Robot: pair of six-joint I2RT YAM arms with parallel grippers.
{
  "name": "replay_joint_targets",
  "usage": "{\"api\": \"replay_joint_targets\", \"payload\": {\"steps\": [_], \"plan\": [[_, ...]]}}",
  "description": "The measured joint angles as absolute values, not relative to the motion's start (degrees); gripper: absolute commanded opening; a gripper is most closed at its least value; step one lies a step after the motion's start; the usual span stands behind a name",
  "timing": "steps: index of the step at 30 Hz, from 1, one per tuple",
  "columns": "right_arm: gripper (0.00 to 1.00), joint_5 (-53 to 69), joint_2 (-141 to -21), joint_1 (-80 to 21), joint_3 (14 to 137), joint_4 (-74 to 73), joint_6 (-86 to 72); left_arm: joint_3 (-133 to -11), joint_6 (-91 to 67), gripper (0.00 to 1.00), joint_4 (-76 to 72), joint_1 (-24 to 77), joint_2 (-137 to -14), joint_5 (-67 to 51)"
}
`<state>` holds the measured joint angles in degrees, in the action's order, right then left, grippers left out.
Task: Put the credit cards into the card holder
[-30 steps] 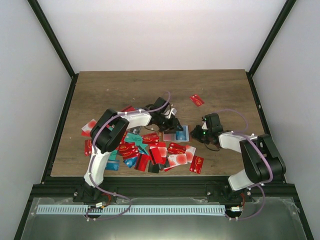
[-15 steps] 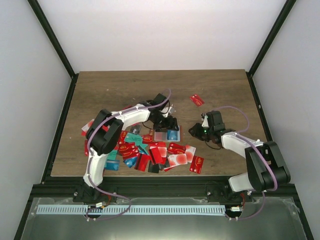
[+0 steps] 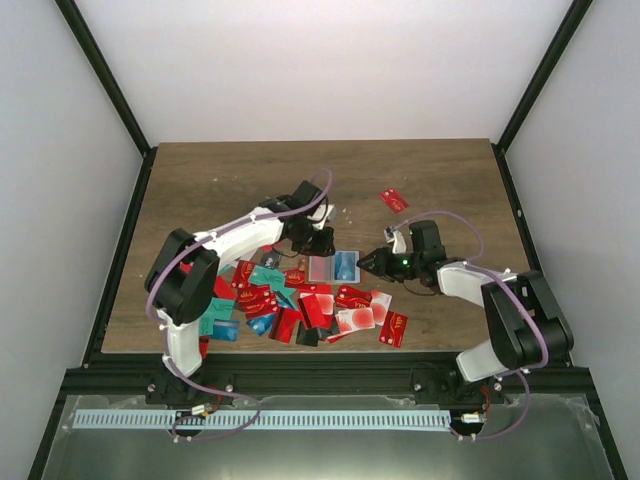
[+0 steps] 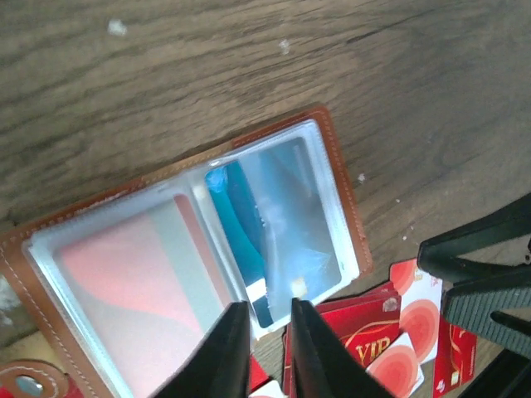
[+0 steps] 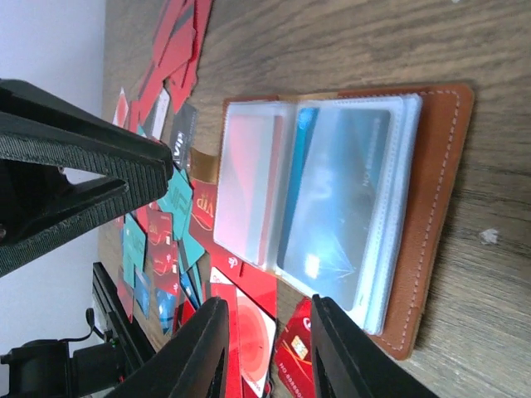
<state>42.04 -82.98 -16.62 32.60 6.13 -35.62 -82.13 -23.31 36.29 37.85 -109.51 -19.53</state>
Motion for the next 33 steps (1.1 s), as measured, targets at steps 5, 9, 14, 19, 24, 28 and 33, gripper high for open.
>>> {"api": "replay_joint_targets", "payload": {"steps": [5, 9, 14, 19, 24, 28, 33], "plan": [[0.30, 42.3, -87.3, -17.2, 32.9, 6.6, -36.1, -78.4, -22.0, 0.04, 34.9, 37.8, -109.8, -20.1], [0.30, 42.0, -89.6, -17.5, 33.7, 6.5, -36.1, -77.6, -21.7, 0.04, 33.2, 37.8, -111.0, -21.2], [0.30, 41.7, -91.6, -18.0, 34.7, 6.5, -36.2, -77.1, -21.7, 0.04, 31.1, 37.8, -112.4, -22.4], [0.30, 40.7, -93.1, -18.2, 35.2, 6.7, -36.3, -76.7, -21.6, 0.04, 30.0, 38.0, -114.3, -23.1], [0.30, 40.4, -95.2, -18.2, 35.2, 7.0, -36.7, -76.6, -21.6, 0.04, 29.6, 38.0, -115.1, -23.3], [0.30, 40.4, -95.8, -18.5, 36.0, 7.1, -36.7, -76.5, -21.6, 0.04, 29.3, 38.2, -115.2, -23.4], [0.30, 40.4, -96.1, -18.9, 36.3, 7.4, -36.8, -76.5, -21.5, 0.04, 28.7, 38.5, -116.4, -23.8]]}}
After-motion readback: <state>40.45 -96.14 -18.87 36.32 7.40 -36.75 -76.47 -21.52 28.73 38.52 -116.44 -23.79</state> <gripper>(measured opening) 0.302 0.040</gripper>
